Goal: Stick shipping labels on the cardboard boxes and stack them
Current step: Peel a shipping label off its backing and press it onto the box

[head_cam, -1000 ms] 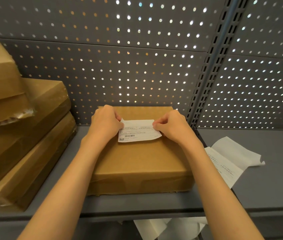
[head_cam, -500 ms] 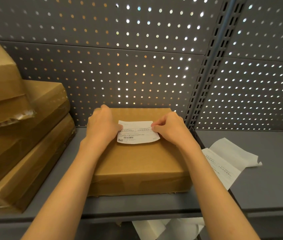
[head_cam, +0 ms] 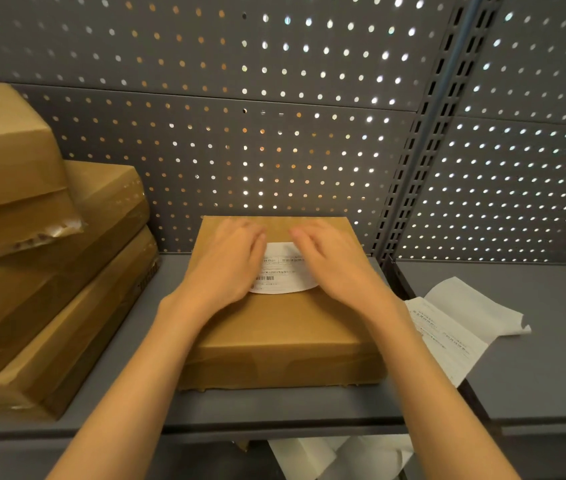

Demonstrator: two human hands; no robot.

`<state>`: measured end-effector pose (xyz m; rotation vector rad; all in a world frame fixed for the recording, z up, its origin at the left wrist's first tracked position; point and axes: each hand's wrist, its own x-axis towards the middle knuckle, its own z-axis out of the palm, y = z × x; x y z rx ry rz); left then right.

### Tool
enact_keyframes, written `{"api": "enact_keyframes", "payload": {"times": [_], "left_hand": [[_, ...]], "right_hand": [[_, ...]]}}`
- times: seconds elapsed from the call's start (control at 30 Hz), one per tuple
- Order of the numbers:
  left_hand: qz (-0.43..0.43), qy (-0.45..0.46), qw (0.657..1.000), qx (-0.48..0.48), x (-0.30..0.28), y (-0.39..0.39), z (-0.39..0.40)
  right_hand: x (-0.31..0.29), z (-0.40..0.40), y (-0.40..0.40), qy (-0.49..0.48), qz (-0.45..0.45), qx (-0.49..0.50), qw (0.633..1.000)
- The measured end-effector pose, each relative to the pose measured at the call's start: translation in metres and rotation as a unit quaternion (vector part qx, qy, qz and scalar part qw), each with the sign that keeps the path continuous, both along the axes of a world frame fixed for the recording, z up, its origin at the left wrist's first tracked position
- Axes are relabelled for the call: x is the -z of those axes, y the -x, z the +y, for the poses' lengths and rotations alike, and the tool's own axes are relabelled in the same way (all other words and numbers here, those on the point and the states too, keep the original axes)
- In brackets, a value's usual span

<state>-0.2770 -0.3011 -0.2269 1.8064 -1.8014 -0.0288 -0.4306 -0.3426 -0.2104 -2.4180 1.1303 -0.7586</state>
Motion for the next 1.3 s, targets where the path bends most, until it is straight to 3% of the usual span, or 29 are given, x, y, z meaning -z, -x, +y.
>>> {"api": "enact_keyframes", "payload": {"times": [0.1,0.33,0.77,0.87,1.03,1.3], "left_hand": [[0.005,-0.058,0.996,0.064,0.002,0.008,0.002],[-0.005,-0.173,0.984,0.046,0.009,0.008,0.005],[-0.082,-0.186,0.978,-0.051,0.009,-0.008,0.017],[-0.094,-0.154,0.981,-0.067,0.003,-0.005,0.025],[-0.068,-0.117,0.991,-0.009,-0.001,0.010,0.034],[-0.049,-0.165,0.984,0.041,0.014,0.022,0.045]], "right_hand": [[0.002,0.010,-0.013,-0.014,0.041,-0.082,0.996],[0.016,0.010,-0.009,-0.040,0.165,-0.057,0.984],[0.024,0.000,0.016,-0.043,0.186,0.064,0.979],[0.018,0.006,0.018,-0.040,0.161,0.067,0.984],[0.008,0.029,0.004,-0.035,0.138,0.004,0.990],[0.026,0.050,-0.001,-0.012,0.187,-0.012,0.982]]}}
